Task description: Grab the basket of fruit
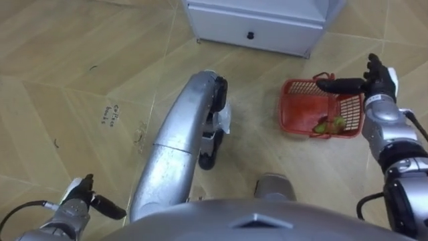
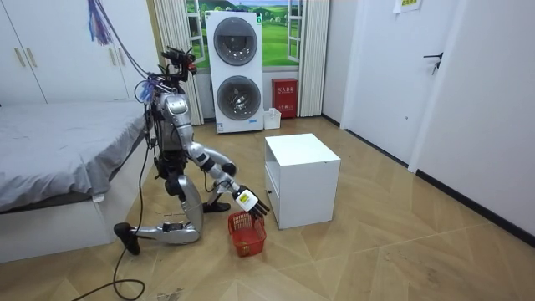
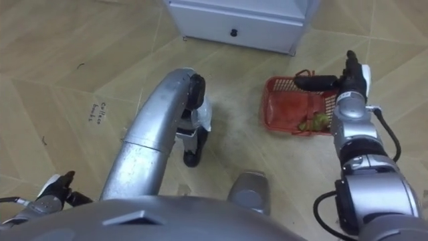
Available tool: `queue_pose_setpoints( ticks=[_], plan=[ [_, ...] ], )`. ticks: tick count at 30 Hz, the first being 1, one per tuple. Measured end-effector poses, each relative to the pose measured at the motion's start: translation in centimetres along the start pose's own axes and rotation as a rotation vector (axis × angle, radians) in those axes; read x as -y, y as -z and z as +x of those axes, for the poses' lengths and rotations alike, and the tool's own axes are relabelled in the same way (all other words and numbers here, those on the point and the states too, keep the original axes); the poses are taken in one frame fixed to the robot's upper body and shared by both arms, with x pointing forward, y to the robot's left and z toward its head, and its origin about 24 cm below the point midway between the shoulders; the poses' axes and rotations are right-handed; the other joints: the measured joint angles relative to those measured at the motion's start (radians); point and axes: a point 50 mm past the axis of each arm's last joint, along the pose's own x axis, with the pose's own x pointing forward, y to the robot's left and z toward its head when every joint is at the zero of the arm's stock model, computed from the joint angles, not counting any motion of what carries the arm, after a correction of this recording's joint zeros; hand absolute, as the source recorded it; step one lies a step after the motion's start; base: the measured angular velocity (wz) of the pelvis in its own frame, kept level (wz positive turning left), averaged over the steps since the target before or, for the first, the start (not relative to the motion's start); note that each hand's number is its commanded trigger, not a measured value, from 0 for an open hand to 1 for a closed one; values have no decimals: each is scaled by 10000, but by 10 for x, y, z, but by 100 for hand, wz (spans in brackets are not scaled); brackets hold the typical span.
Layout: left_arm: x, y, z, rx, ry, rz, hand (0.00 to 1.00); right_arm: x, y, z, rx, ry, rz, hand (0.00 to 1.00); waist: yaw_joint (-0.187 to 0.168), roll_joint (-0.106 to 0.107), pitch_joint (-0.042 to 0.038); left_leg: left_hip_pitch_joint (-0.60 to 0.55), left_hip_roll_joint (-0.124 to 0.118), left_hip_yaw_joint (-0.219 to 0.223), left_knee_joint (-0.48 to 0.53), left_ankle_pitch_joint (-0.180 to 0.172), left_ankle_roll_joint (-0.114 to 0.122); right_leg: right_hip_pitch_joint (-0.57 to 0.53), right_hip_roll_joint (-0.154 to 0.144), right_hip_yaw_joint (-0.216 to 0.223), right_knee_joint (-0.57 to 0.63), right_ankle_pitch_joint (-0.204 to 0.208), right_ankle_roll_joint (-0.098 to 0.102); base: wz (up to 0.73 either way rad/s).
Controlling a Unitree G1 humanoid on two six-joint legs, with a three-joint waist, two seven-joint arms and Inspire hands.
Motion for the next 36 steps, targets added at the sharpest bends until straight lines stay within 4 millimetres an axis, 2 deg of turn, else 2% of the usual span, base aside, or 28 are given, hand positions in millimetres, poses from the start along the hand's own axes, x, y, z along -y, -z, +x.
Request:
queue_pose_setpoints(
  ticks=[2, 5, 7, 8, 12, 15, 25, 36],
  plan=[
    [-1, 2, 0, -53, 23, -59, 0, 9, 6, 1, -316, 187, 70, 0, 31, 118, -13, -100, 4, 69, -27, 25, 43, -113, -66, 10, 3, -4, 8, 6],
    [-7, 7, 0, -175, -45, -196, 0, 18, 14, 0, -762, 421, 576, 0, 100, 173, -30, -246, 13, 137, -89, 54, 39, -317, -128, 28, 9, -8, 16, 5],
    [-7, 7, 0, -196, 7, -248, 0, 24, 15, 0, -840, 572, 770, 0, 170, 215, -32, -290, 66, 168, -104, 61, 39, -402, -132, 56, 14, -14, 27, 2],
    [-7, 6, 0, -189, 58, -260, 0, 27, 15, 1, -841, 615, 812, 0, 232, 217, -32, -292, 175, 232, -117, 62, 45, -460, -130, 91, 25, -19, 37, 0],
    [-5, 8, -1, -300, 315, -375, 0, 36, 16, 1, -909, 581, 558, 0, 232, 264, -57, -289, 240, 270, -164, 74, 62, -472, -117, 31, 26, -26, 50, 2],
    [-4, 10, -1, -417, 467, -368, 0, 38, 21, 0, -1092, 604, 482, 0, 220, 290, -70, -289, 336, 314, -169, 81, 77, -514, -93, 44, 46, -26, 50, 0],
    [0, 8, -1, -421, 739, -389, 0, 42, 37, -3, -1815, 579, 394, 0, 217, 340, -77, -306, 339, 322, -169, 100, 92, -523, -80, 31, 62, -51, 98, 0],
    [3, 6, -1, -358, 1100, -169, 0, 36, 40, -4, -1996, -28, 266, 0, 337, 413, -81, -473, 351, 329, -152, 187, 157, -670, -78, 39, 142, -70, 132, 0]
  ],
)
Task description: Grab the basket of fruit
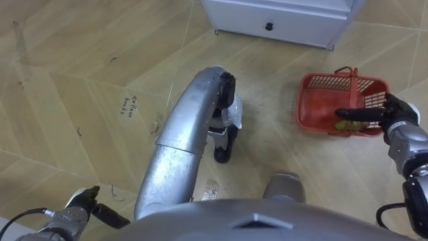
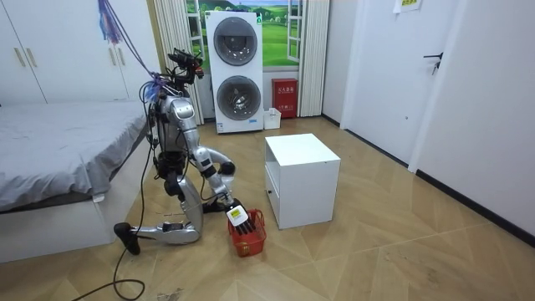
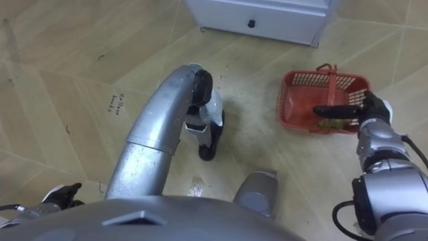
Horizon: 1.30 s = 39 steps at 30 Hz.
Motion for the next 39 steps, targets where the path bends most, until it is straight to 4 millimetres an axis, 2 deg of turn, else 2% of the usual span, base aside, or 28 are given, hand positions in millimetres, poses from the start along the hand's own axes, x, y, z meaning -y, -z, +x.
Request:
queue_pose_setpoints(
  ticks=[8, 18, 19, 20, 22, 24, 33, 39],
  plan=[
    [1, -8, 1, 143, 193, 425, 0, -9, -5, 1, 30, -381, -781, 0, 175, 231, -3, -135, 49, 66, 8, 45, 64, -184, -37, 100, 62, -7, 14, 0],
    [4, -8, 1, 130, 275, 289, 0, -18, -12, 1, 187, -758, -882, 0, 186, 214, 6, -276, 159, 104, -16, 72, 52, -458, 1, 228, 157, -12, 24, -1],
    [4, -8, 1, 138, 279, 289, 0, -18, -11, 1, 182, -776, -877, 13, 186, 205, 12, -277, 161, 104, -12, 72, 52, -456, 8, 227, 157, -12, 24, 0],
    [4, -8, 1, 146, 287, 296, 0, -21, -11, 1, 172, -820, -859, 100, 188, 190, 21, -278, 170, 100, -4, 72, 52, -453, 21, 224, 160, -13, 24, 0],
    [6, -9, 1, 148, 360, 460, 0, -25, -11, 1, 179, -918, -800, 100, 190, 177, 29, -288, 199, 87, 19, 72, 54, -460, 54, 224, 175, -18, 30, 0],
    [13, -14, 1, 250, 513, 546, 0, -29, -10, 1, 168, -1028, -764, 100, 191, 73, 90, -297, 227, 81, 38, 81, 72, -464, 70, 226, 193, -18, 28, 0],
    [35, -26, 2, 514, 1031, 505, 0, -36, -10, 1, 80, -1199, -617, 100, 172, -43, 139, -338, 271, 75, 88, 125, 157, -471, 115, 208, 229, -21, 32, 0],
    [29, -41, 3, 790, 927, 501, 0, -44, -6, 0, -157, -1462, -198, 100, 159, -49, 135, -335, 298, 73, 95, 148, 186, -468, 134, 202, 266, -32, 52, 0]
  ],
)
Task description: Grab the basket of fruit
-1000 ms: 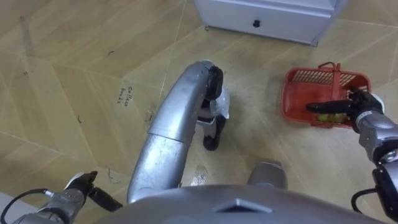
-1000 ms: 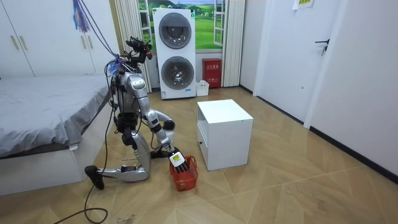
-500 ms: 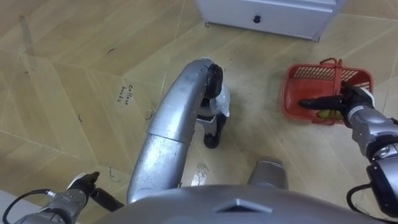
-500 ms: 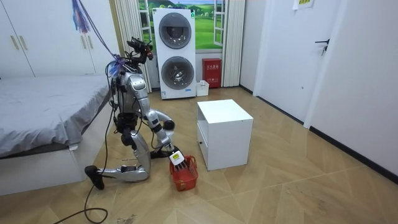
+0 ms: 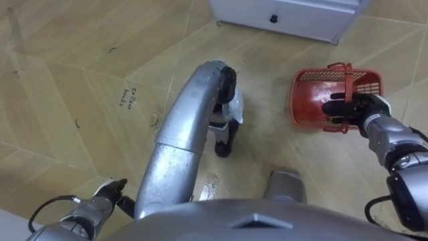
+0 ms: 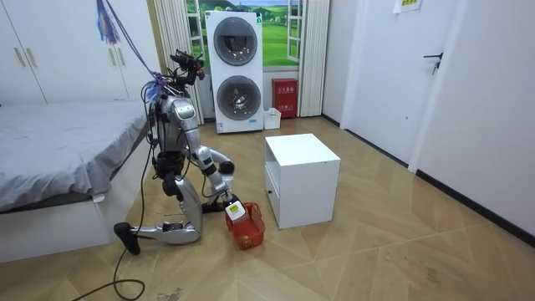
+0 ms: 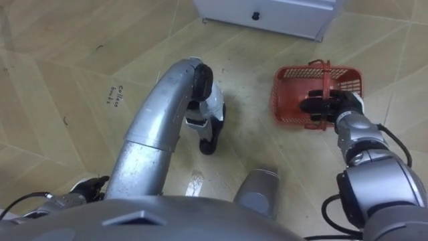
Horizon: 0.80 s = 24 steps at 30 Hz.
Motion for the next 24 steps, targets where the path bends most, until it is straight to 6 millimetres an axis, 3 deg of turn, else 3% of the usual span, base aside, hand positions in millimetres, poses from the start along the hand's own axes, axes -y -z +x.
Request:
queue_pose_setpoints(
  ticks=[24],
  plan=[
    [4, -2, 1, -65, 52, -312, 0, -12, 5, 0, -231, -322, 534, 100, -111, 9, -6, 96, 19, -2, 21, 79, 55, 119, 22, 2, 74, -1, -7, 0]
  ],
)
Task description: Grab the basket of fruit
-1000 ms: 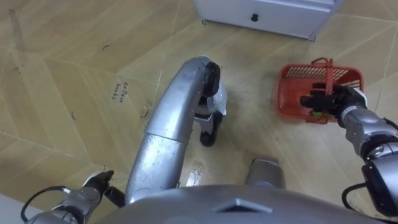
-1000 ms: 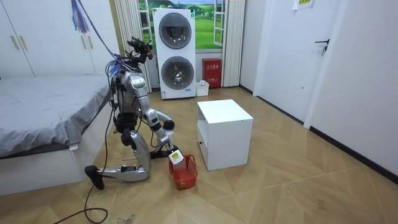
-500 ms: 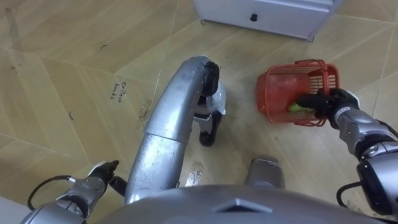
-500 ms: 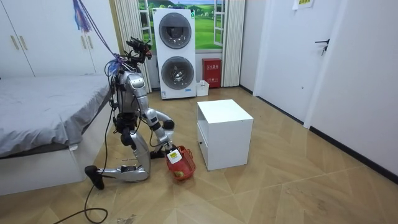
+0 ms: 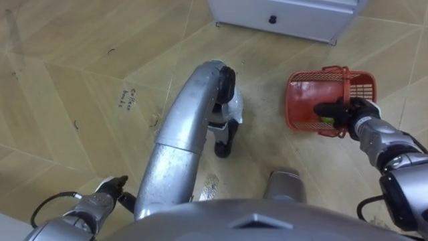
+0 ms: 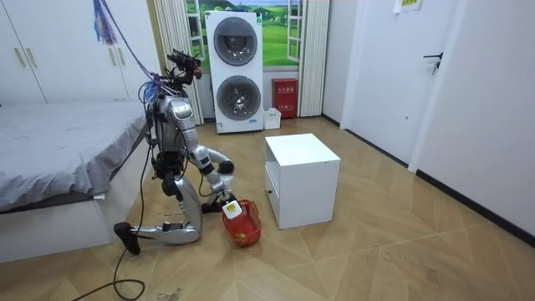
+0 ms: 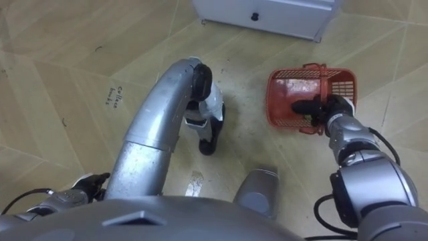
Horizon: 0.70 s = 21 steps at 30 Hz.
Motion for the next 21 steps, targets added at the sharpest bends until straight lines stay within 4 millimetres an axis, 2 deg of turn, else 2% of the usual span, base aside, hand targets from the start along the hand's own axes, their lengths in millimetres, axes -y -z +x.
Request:
queue_pose_setpoints(
  ticks=[5, 9, 13, 16, 19, 21],
  plan=[
    [0, -1, 0, 19, -1, -115, 0, -4, 0, 0, 35, -175, 373, 100, -42, -132, 10, 68, 12, -42, 41, -1, -1, 102, 39, 18, 0, -20, -43, -1],
    [-2, 3, 0, -100, -62, -541, 0, -7, -7, 0, 327, -379, 360, 100, -144, -113, 0, 76, 23, -373, 311, -7, -2, 371, 449, 14, -22, -44, -111, -3],
    [-4, 5, 0, -194, -141, -950, 0, -12, -20, 0, 797, -616, 405, 100, -173, -223, -14, 170, -15, -491, 424, -55, 16, 578, 553, 15, -11, -39, -135, -6],
    [-8, 1, 0, -147, -285, -1275, 0, -17, -35, -2, 1458, -842, 718, 100, -245, -288, -41, 258, -21, -493, 514, -146, 156, 786, 595, 6, -149, -55, -151, 0],
    [-11, -4, 0, -143, -332, -1285, 0, -21, -48, -4, 1908, -972, 767, 100, -232, -257, -72, 500, -4, -511, 450, -292, 348, 1093, 867, 70, -681, -164, -103, -3],
    [-16, -15, 1, 49, -452, -1355, 0, -24, -55, -5, 2125, -981, 567, 100, -165, -227, -113, 661, 50, -522, 168, -354, 468, 1110, 878, 108, -1301, -238, 33, -11]
  ],
)
